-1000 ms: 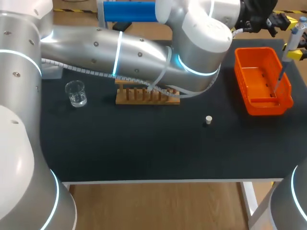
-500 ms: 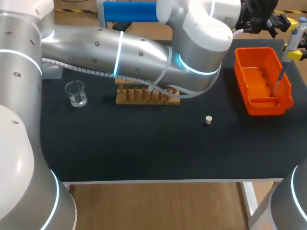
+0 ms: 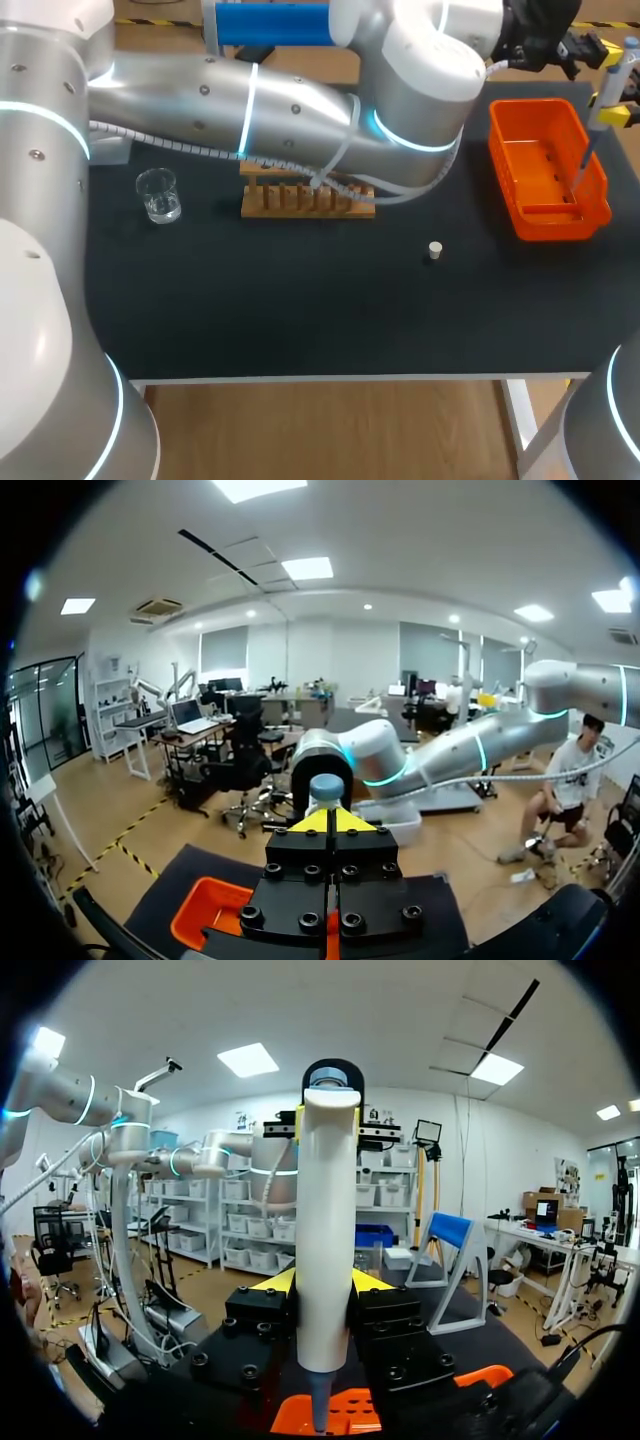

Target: Invert the test tube, pick up the pipette, mount the tip to pipette, aspirate from beaker and dispense into the tube, eject the tip, return the pipette, and cap with the stopper.

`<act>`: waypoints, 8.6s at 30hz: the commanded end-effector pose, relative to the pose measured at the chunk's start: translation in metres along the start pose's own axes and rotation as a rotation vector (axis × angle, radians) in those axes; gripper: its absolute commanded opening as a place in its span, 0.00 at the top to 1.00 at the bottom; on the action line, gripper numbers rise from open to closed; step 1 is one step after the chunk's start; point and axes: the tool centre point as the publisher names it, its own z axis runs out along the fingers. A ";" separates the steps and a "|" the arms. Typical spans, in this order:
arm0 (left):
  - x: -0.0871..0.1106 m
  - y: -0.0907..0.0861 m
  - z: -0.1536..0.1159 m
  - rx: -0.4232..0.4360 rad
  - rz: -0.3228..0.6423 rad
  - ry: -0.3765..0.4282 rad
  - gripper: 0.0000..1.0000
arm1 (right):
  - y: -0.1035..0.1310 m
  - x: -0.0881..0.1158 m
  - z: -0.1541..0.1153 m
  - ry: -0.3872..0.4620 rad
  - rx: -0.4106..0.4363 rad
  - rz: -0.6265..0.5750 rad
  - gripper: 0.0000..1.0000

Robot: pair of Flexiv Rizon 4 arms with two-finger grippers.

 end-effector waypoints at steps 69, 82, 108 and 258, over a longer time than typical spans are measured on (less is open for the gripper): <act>-0.005 0.013 0.011 0.024 -0.015 0.025 1.00 | 0.003 0.000 0.000 0.002 0.003 -0.001 1.00; -0.011 -0.020 -0.017 0.048 0.038 -0.030 0.00 | 0.003 0.000 0.000 0.002 0.003 -0.001 1.00; -0.010 -0.033 -0.112 0.104 0.111 0.004 0.00 | 0.003 0.000 0.000 0.002 0.003 -0.001 1.00; 0.003 0.122 -0.294 0.208 0.033 -0.201 0.00 | 0.004 0.015 0.205 0.025 0.045 -0.056 1.00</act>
